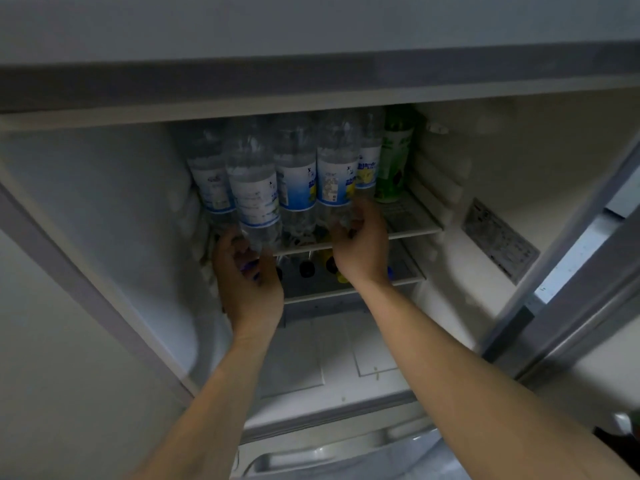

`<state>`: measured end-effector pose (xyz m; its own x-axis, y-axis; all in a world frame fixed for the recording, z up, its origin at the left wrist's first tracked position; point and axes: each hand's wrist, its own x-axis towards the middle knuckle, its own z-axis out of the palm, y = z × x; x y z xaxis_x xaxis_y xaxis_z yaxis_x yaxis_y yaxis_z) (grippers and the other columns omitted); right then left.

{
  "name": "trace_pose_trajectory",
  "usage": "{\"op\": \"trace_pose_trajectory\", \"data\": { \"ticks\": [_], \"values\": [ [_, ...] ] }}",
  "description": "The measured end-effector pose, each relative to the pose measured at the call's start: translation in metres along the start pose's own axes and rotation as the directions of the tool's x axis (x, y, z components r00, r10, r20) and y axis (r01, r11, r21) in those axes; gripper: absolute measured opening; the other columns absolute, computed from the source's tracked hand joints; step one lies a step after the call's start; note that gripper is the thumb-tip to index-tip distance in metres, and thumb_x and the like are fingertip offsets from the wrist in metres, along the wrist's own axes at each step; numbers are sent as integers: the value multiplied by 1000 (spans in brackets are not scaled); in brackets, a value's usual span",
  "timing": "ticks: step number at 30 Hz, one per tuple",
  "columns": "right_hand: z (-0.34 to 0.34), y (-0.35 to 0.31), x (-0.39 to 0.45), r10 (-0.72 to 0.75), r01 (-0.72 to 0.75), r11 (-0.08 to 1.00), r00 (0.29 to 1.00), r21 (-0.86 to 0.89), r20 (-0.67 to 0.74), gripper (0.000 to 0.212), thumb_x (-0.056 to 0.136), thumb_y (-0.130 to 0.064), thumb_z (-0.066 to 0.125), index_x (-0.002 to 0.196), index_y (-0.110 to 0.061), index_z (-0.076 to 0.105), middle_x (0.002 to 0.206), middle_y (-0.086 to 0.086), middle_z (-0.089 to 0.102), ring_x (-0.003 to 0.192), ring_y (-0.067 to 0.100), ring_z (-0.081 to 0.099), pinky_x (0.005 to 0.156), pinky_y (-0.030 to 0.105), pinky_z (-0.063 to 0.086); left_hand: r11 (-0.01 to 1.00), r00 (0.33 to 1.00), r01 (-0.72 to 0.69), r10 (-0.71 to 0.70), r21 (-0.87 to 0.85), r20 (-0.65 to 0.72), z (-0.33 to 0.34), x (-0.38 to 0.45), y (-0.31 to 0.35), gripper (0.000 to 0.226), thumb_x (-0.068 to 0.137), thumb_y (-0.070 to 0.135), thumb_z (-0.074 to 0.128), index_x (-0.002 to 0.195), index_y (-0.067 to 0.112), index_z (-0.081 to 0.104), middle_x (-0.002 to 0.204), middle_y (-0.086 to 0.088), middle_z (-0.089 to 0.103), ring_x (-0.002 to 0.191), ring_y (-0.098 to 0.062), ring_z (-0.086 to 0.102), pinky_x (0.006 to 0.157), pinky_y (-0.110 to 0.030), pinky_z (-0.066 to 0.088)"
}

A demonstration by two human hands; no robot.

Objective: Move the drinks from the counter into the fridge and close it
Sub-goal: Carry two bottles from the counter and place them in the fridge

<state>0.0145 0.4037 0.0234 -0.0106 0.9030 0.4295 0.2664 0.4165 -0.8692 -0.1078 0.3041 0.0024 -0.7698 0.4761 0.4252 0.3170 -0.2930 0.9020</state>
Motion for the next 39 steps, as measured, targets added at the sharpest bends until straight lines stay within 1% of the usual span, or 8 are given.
{"op": "trace_pose_trajectory", "data": {
  "ticks": [6,10,17,25,27,31,34,39],
  "values": [
    [-22,-1,-17,33,-31,999,999,44,-39,20,90,-20,69,108,-23,63,95,-12,66,86,3,62,75,23,51,992,996,-69,74,-105,42,7,-19,9,41,89,3,59,125,17,47,98,11,58,82,-1,58,72,-15,48],
    [-50,1,-31,45,-43,998,998,36,-35,25,91,-26,68,113,-31,58,93,-24,60,85,-13,58,68,5,44,991,991,-84,94,-103,100,16,-40,18,31,92,7,58,122,1,50,105,-14,60,89,-5,60,77,-10,47],
    [-126,13,-69,117,-117,993,992,6,-40,27,91,-31,68,114,-36,55,90,-19,62,86,-12,58,68,1,43,996,978,-31,47,-81,203,41,-120,40,31,97,13,58,127,16,50,101,33,54,90,6,57,75,-7,46],
    [-230,34,-155,222,-220,975,958,31,-180,23,89,-24,70,107,-34,60,84,-14,64,77,-5,61,68,6,45,1000,924,27,-20,-14,381,54,-225,64,32,96,19,58,126,28,48,109,0,59,96,-13,60,77,-27,51],
    [-261,45,-183,232,-238,971,949,-6,-214,22,89,-22,70,108,-28,61,82,-13,64,77,-2,62,69,9,47,998,892,36,-55,50,448,52,-257,62,30,96,23,58,123,32,47,111,3,57,95,-7,59,73,-19,48],
    [-327,76,-251,345,-375,926,886,-42,-311,21,89,-18,70,108,-24,64,82,-10,66,76,1,62,70,13,49,989,786,65,-134,135,604,43,-326,41,30,94,15,61,121,24,50,104,6,57,86,3,60,65,-8,47],
    [-377,103,-312,475,-538,841,783,-54,-402,19,89,-21,70,105,-28,62,81,-10,66,74,3,63,67,14,48,949,619,48,-274,312,736,28,-371,4,34,91,13,65,122,21,54,107,0,62,84,-6,63,70,-14,48],
    [-451,142,-430,697,-801,588,428,116,-575,23,88,-23,71,110,-21,64,83,-3,66,71,9,63,63,20,46,769,236,-72,-606,636,760,-14,-419,-71,45,80,5,78,122,5,60,110,-18,63,92,-33,64,86,-43,51]
  ]
}}
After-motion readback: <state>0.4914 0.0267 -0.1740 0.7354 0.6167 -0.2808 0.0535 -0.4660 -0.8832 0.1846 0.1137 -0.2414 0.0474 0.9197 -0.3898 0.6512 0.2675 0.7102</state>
